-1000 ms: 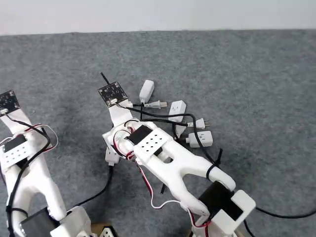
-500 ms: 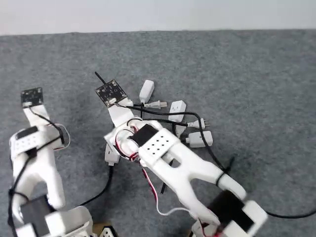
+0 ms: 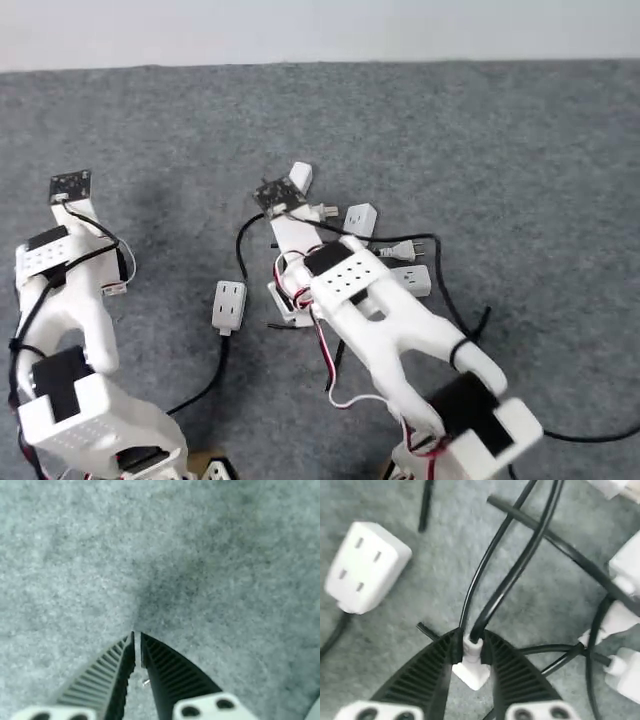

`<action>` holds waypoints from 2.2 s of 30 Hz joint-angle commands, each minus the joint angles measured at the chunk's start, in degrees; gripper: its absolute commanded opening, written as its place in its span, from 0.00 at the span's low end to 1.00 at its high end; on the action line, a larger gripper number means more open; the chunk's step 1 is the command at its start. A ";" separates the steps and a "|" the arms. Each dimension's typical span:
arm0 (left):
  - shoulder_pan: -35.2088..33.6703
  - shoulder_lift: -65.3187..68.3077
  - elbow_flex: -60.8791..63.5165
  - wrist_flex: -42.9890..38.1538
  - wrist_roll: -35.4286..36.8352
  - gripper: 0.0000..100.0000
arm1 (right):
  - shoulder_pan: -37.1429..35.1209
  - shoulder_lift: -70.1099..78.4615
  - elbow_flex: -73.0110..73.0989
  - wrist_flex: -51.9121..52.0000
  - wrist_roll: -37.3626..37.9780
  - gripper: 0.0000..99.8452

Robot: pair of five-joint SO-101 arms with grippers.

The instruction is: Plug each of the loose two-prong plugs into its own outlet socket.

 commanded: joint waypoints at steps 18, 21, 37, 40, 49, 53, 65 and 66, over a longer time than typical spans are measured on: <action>-0.26 -1.41 -1.36 0.53 -2.55 0.01 | 4.26 6.29 -12.31 7.52 0.79 0.06; -0.26 -1.41 -1.36 0.53 -2.55 0.01 | 3.91 5.76 -11.52 6.64 1.76 0.06; -0.97 -1.49 -1.36 0.44 -2.55 0.01 | 3.91 7.34 -5.80 0.84 3.87 0.01; -0.97 -1.49 -1.36 0.44 -2.55 0.01 | 3.82 9.01 -6.86 0.92 5.36 0.01; -0.97 -1.49 -1.36 0.44 -2.55 0.01 | 3.91 9.89 -7.91 1.19 5.63 0.01; -0.97 -1.41 -1.36 0.44 -2.55 0.01 | 3.91 9.98 -8.00 1.89 5.71 0.01; -0.97 -1.41 -1.36 0.44 -2.55 0.01 | 3.74 11.30 -13.36 4.44 5.27 0.03; -0.88 -1.41 -1.36 0.44 -2.55 0.01 | 3.65 11.30 -14.68 5.76 5.19 0.05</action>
